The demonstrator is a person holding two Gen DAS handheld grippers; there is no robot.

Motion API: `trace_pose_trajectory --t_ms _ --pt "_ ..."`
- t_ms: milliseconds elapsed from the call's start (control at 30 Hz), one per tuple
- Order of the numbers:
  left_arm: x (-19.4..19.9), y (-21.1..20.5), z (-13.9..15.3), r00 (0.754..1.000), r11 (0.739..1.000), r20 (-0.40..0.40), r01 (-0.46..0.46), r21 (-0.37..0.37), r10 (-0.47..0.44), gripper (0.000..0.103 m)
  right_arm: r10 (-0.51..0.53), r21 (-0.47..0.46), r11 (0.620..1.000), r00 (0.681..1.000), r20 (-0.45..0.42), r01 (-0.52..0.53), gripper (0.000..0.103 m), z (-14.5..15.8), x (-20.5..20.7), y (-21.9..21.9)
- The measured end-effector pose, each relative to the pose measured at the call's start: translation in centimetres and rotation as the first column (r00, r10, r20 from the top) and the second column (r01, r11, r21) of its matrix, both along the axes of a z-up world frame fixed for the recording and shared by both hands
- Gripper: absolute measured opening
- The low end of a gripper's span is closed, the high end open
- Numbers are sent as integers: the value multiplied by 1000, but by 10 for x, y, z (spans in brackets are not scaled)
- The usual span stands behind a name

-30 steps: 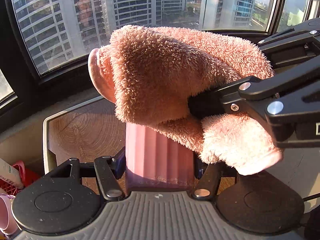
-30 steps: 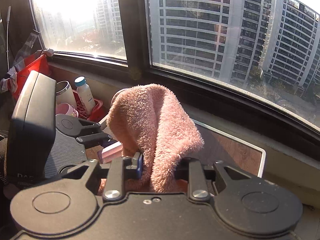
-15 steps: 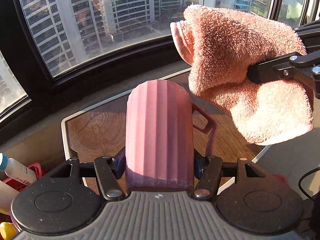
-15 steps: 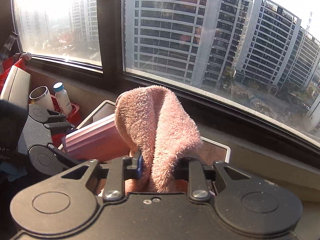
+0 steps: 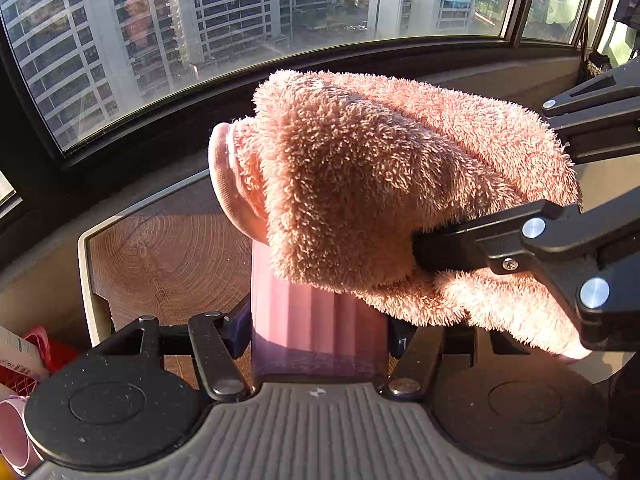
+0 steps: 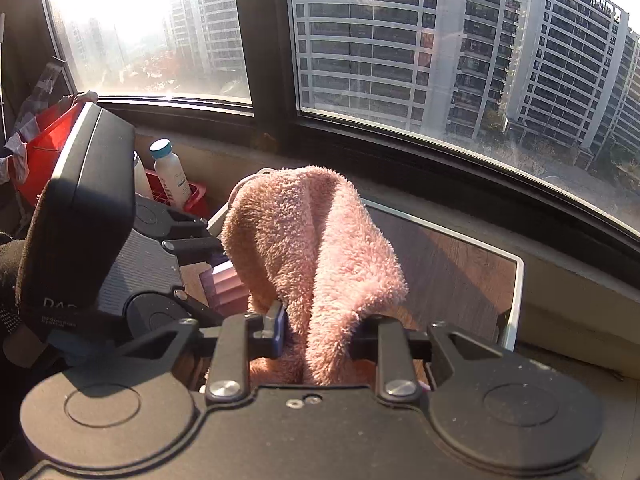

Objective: Clean container
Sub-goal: 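Wipe the towel back and forth along the cup with the right tool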

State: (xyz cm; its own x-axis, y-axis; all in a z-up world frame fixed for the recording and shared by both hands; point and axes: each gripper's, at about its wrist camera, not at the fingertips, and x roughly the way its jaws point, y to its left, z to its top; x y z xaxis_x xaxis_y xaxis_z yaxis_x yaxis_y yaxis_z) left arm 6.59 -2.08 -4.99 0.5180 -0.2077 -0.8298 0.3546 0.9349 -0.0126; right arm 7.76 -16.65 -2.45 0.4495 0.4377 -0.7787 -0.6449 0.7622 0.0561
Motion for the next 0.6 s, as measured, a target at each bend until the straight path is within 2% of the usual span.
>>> trace_pose_trajectory --t_ms 333,500,600 --pt "1 1 -5 1000 1000 -10 -8 -9 8 62 -46 -23 999 999 -2 46 25 -9 9 -1" --pt "0 4 -4 1000 1000 3 -11 -12 11 62 -104 -44 993 994 39 106 25 -9 14 -11" --pt "1 5 -3 1000 1000 9 -15 -5 15 62 -160 -53 985 983 95 165 25 -5 16 -19"
